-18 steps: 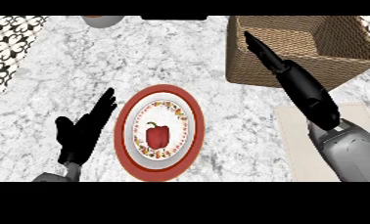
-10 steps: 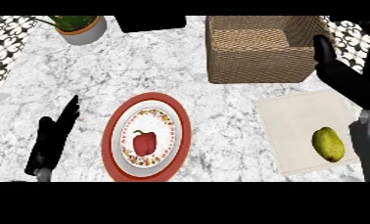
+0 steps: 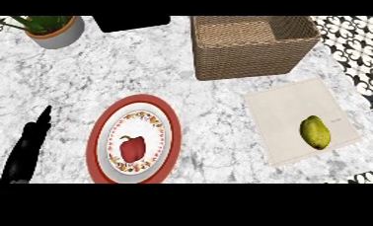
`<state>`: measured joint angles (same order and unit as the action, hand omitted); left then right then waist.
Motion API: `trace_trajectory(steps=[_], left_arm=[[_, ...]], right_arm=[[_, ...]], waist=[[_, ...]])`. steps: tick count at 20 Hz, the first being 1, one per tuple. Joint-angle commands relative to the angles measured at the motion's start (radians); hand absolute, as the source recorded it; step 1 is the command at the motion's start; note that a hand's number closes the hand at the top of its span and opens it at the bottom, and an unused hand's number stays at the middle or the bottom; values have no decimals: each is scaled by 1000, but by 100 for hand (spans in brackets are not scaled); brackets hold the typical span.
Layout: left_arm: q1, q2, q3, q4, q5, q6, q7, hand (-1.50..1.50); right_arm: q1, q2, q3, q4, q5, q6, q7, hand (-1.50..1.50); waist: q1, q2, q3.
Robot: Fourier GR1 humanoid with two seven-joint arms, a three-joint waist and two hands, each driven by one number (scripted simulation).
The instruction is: Pick the pear from the placemat and place it in the basket
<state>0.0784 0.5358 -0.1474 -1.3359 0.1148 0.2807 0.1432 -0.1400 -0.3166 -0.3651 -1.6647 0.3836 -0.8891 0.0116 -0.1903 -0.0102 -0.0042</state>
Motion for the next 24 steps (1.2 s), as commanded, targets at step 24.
trace_trajectory(steps=[24], left_arm=[[-66,-28,-101,-59,-101,-17,71,0]], right_arm=[[1107,317,612,-755,745,133,834,-150]], waist=[[165,11,1]])
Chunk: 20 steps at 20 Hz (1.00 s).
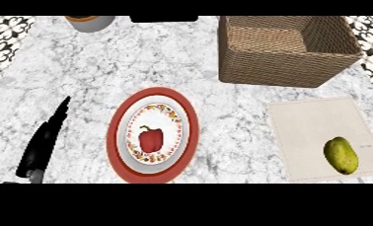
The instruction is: Pick the pear from the placemat and place it in the basket
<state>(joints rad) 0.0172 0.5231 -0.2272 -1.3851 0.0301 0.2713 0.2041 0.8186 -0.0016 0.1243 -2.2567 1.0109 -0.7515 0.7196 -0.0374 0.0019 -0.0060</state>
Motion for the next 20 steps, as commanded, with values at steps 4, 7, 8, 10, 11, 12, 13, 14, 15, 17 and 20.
trace_trajectory(steps=[4,7,8,10,11,12,13,14,15,17,20], left_arm=[[-55,-54,-29,-14,-57,19,76,0],[-49,-59,-21,-12,-51,-10,50,0],[-24,-69,1,49,-63,9,-16,0],[-64,-69,12,66,-60,-20,4,0],[-61,-67,8,40,-74,-15,31,0],[-72,-59,26,46,-69,-27,9,0],[-45,-89,15,73,-79,-10,-40,0],[-23,-41,30,-22,-63,-51,39,0],[19,-26,29,-87,-66,-38,66,0],[-34,-83,26,-19,-94,-36,76,0],[-112,-104,64,115,-95,-58,2,0]], right_arm=[[137,2,222,-140,264,-65,248,-150],[-50,2,147,-40,297,-78,334,-150],[48,2,249,-47,347,-142,314,-150],[-22,2,177,1,298,-142,314,-150],[-27,2,189,9,332,-129,358,-150],[-93,2,147,15,343,-98,375,-150],[-122,2,130,100,328,-155,368,-150],[-61,2,166,-6,376,-89,389,-150],[-140,2,110,68,325,-118,377,-150],[-167,2,106,96,338,-81,376,-150],[-209,-43,13,98,235,-79,334,-150]], waist=[[23,-2,5],[36,1,6],[27,-1,5],[29,-2,6],[31,-2,6],[34,-1,6],[34,-1,6],[35,-3,6],[42,-3,7],[35,-2,6],[30,-1,6]])
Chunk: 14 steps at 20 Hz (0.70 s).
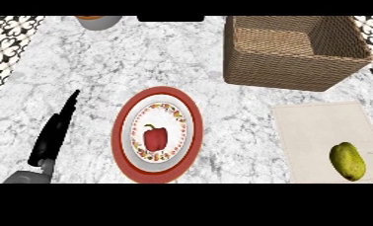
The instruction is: Pick the pear from the placemat and place it in the basket
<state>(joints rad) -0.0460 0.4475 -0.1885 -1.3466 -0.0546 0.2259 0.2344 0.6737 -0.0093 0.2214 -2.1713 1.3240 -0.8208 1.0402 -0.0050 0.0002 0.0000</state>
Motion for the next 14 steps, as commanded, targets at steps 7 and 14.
trace_trajectory(steps=[7,14], left_arm=[[-10,-56,44,113,-66,-22,-102,0],[66,-41,84,-56,-67,-71,-9,0]], right_arm=[[-24,9,4,-1,25,15,61,-150],[-192,9,-98,76,-39,98,51,-150]], waist=[[-5,0,-1],[6,0,0]])
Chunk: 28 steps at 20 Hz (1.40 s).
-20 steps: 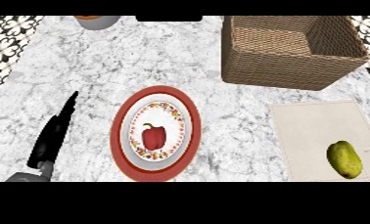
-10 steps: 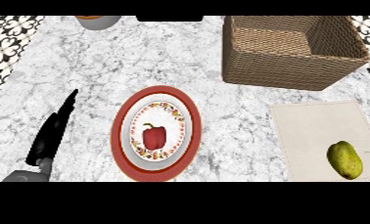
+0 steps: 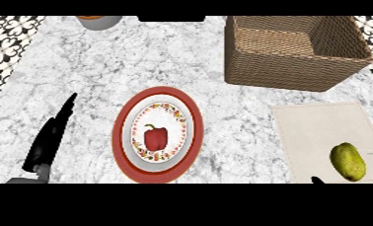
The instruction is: Pick the pear from the placemat and place it in the basket
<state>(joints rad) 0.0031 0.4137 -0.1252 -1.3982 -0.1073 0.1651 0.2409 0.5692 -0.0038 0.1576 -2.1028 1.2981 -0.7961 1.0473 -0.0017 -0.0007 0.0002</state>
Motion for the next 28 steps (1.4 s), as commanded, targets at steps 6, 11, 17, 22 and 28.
trace_trajectory(steps=[6,11,17,22,28], left_arm=[[-19,-17,63,36,-23,-51,-25,0],[-32,-67,59,74,-74,-41,-49,0],[-8,-62,79,-30,-85,-76,14,0],[-74,-63,132,100,-86,-121,-34,0],[-35,-101,139,81,-120,-98,-64,0]], right_arm=[[-146,-21,-103,157,-117,5,-8,-150],[-119,-12,-96,151,-169,14,-32,-150],[-246,3,-128,368,-141,-68,-31,-150],[-249,-41,-201,399,-296,-77,-153,-150],[-321,2,-214,559,-273,-145,-150,-150]], waist=[[1,0,0],[-2,1,0],[2,1,0],[-2,1,0],[2,1,0]])
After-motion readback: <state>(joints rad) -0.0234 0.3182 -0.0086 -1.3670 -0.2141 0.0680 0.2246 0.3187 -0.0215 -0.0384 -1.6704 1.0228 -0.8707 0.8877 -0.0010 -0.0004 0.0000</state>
